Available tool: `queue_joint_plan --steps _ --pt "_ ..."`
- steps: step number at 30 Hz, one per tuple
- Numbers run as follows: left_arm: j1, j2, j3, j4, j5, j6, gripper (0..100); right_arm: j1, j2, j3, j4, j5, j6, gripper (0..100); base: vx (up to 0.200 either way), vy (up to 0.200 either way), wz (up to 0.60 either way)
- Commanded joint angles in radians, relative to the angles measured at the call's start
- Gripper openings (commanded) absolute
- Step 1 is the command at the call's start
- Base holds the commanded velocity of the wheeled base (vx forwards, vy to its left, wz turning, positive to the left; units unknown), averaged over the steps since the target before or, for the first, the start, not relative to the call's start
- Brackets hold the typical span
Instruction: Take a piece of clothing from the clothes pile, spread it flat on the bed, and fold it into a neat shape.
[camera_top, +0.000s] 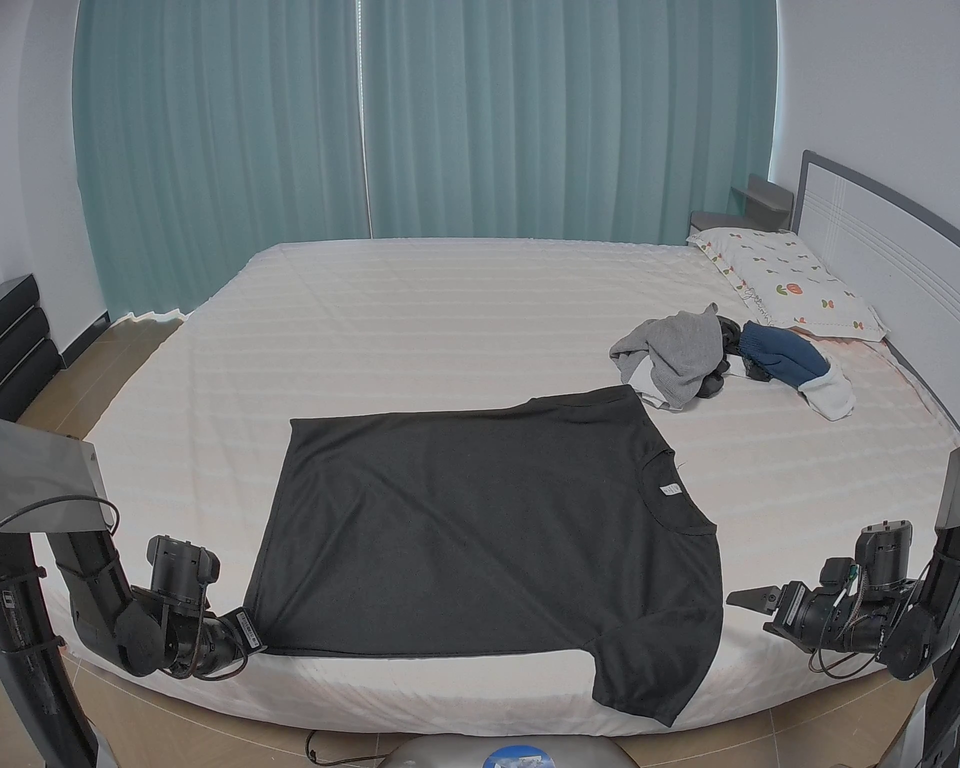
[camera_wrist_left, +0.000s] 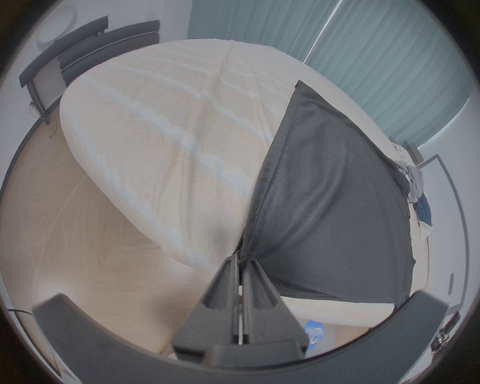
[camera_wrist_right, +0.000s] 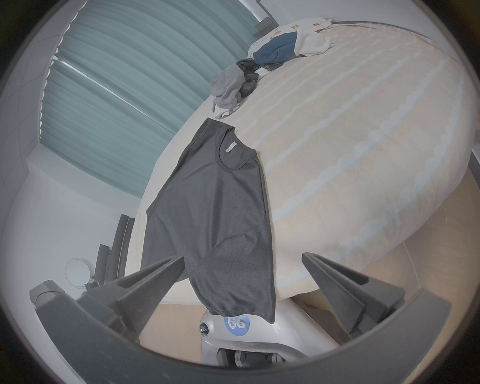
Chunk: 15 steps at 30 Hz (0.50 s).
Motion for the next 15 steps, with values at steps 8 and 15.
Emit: queue_joint_plan --steps 8,15 --pt "0.002 -0.007 0.005 -0.002 0.001 0.0 0 0.028 0.095 0.016 0.002 0.008 -0.028 100 0.0 0.0 0.0" --pt "0.002 -0.005 0.004 0.0 -0.002 -0.003 0 0.111 0.255 0.012 -0.168 0.002 -0.013 100 0.0 0.0 0.0"
